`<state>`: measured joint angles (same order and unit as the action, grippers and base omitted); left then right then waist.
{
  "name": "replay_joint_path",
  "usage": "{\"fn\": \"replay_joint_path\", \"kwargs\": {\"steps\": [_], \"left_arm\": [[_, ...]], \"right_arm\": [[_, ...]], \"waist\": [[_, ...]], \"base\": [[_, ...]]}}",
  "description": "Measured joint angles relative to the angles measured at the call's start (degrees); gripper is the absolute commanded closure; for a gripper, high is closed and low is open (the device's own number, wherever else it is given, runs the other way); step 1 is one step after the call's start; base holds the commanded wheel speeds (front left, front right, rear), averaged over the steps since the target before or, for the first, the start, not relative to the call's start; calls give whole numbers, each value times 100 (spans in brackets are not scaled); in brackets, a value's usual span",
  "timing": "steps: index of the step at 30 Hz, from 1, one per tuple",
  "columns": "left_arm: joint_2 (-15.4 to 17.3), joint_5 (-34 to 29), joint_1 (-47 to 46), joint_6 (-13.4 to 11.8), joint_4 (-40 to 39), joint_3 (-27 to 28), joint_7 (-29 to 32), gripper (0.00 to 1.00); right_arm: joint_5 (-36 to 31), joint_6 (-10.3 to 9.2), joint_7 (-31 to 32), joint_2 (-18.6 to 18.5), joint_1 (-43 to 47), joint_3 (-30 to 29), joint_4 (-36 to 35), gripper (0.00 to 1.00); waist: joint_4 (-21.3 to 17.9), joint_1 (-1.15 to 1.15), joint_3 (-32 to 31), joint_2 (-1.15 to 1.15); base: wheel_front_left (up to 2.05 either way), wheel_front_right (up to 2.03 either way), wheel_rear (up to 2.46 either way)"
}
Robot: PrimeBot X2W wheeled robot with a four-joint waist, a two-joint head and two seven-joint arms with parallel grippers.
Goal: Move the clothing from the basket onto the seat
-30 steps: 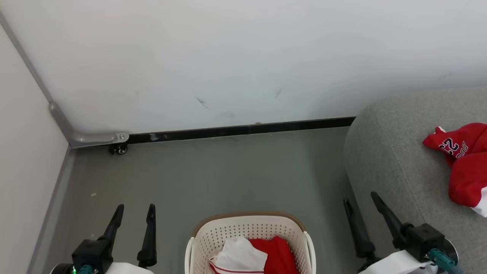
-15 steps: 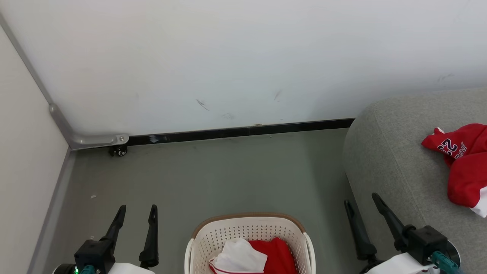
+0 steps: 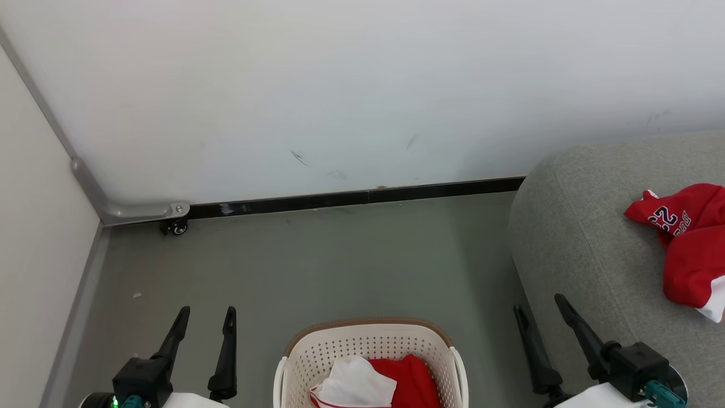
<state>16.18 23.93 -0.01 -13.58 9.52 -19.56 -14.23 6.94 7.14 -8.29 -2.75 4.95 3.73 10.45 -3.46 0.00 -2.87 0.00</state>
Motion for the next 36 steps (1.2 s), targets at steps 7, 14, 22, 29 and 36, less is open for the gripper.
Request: {"fn": "replay_joint_path", "kwargs": {"steps": [7, 14, 22, 29, 36], "left_arm": [[2, -1, 1, 0, 1, 38, 0, 0], [5, -19, 1, 5, 1, 54, 0, 0], [165, -157, -7, 131, 0, -30, 0, 0], [293, -336, -225, 301, -1, -209, 18, 0], [336, -506, -537, 460, 26, -431, 168, 0]], "right_arm": [[21, 0, 56, 3, 5, -19, -108, 0], [15, 0, 115, 5, 5, -92, -214, 0], [3, 0, 125, 11, 5, -147, -357, 0], [-31, 0, 171, 24, 30, -290, -494, 0], [-42, 0, 174, 31, 112, -456, -670, 0]], "waist": [[-16, 0, 41, 0], [-29, 0, 112, 0], [-40, 0, 264, 0], [-72, 0, 450, 0], [-134, 0, 692, 0]], "base": [[0, 0, 0], [0, 0, 0], [0, 0, 0], [0, 0, 0], [0, 0, 0]]}}
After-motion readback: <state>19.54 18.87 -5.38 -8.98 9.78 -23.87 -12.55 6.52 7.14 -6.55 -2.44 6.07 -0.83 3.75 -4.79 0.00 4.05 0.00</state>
